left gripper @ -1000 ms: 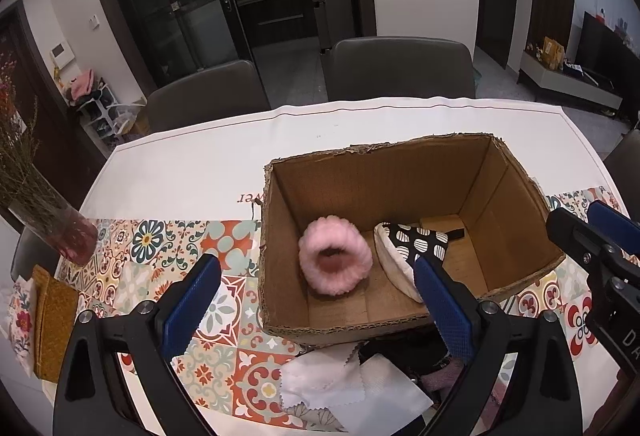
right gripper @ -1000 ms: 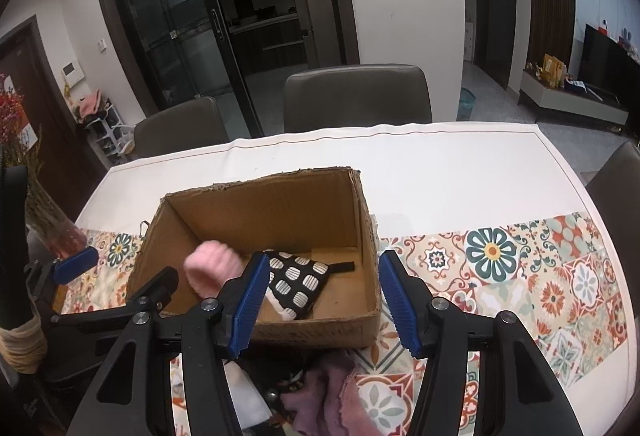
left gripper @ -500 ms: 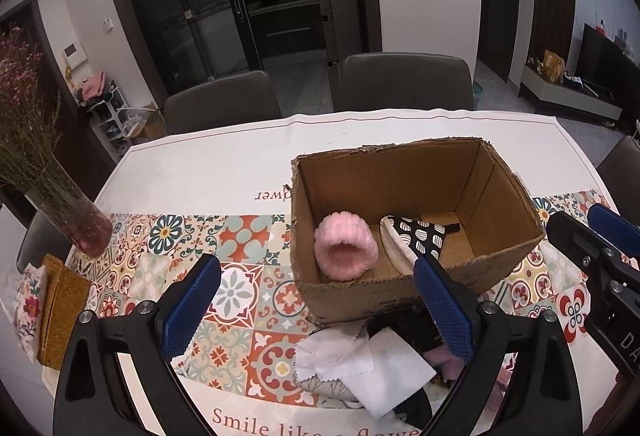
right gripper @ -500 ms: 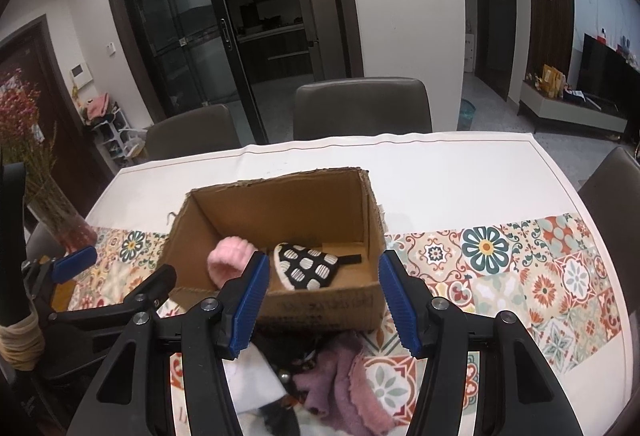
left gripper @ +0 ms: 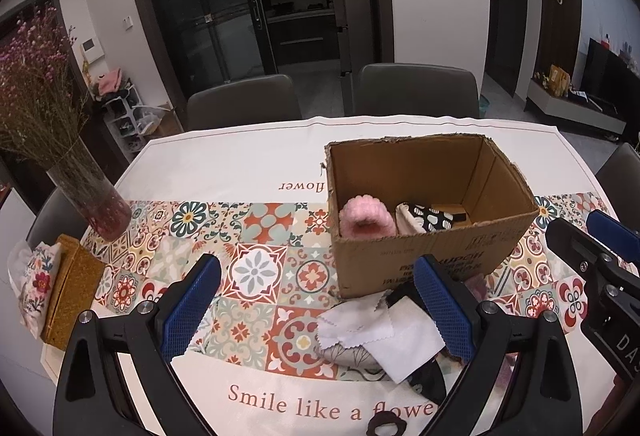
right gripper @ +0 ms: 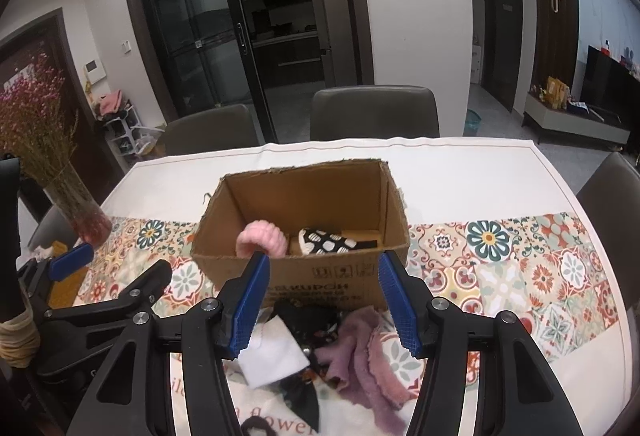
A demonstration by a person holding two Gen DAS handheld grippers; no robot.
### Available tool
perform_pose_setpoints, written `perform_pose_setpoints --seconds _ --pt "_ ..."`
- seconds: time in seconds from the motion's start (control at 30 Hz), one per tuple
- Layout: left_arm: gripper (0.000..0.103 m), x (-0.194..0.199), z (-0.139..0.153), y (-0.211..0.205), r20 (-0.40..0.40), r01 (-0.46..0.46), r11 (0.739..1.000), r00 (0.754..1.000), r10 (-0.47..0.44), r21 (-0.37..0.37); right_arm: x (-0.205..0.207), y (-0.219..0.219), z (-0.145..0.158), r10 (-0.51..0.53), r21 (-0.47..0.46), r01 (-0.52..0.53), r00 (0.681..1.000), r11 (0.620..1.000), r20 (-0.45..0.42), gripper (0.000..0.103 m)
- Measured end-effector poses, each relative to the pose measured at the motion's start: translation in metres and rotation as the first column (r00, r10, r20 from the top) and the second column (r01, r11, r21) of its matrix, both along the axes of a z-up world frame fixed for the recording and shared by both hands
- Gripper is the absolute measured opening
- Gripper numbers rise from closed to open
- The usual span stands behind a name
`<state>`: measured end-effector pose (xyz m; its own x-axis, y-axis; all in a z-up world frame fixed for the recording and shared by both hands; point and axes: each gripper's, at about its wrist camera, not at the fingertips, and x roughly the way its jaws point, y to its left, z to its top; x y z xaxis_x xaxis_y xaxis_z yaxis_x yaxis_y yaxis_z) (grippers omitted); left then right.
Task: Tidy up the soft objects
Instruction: 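Withdraw both tools from the box back toward the remaining pile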
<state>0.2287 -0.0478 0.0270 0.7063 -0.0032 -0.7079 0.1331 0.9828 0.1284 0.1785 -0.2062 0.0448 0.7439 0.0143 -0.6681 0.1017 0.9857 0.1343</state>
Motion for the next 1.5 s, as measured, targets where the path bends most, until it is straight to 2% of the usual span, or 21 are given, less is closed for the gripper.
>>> perform_pose_setpoints --seconds 0.77,0.97,1.5 --pt "0.099 -0.044 -0.048 0.041 -0.049 -0.079 0.997 0.996 0.079 -0.008 -0.035 0.037 -0.048 0.056 0.0 -0.056 0.997 0.998 -0.057 0.058" --pt "0.099 -0.05 -0.062 0.048 -0.053 -0.096 0.995 0.994 0.096 0.005 -0.034 0.043 -0.069 0.064 0.013 -0.064 0.994 0.998 -0.088 0.058" --pt "0.099 -0.042 -0.102 0.056 -0.124 -0.114 0.993 0.986 0.114 0.007 -0.016 0.049 -0.117 0.084 0.047 -0.077 0.982 0.996 -0.172 0.058"
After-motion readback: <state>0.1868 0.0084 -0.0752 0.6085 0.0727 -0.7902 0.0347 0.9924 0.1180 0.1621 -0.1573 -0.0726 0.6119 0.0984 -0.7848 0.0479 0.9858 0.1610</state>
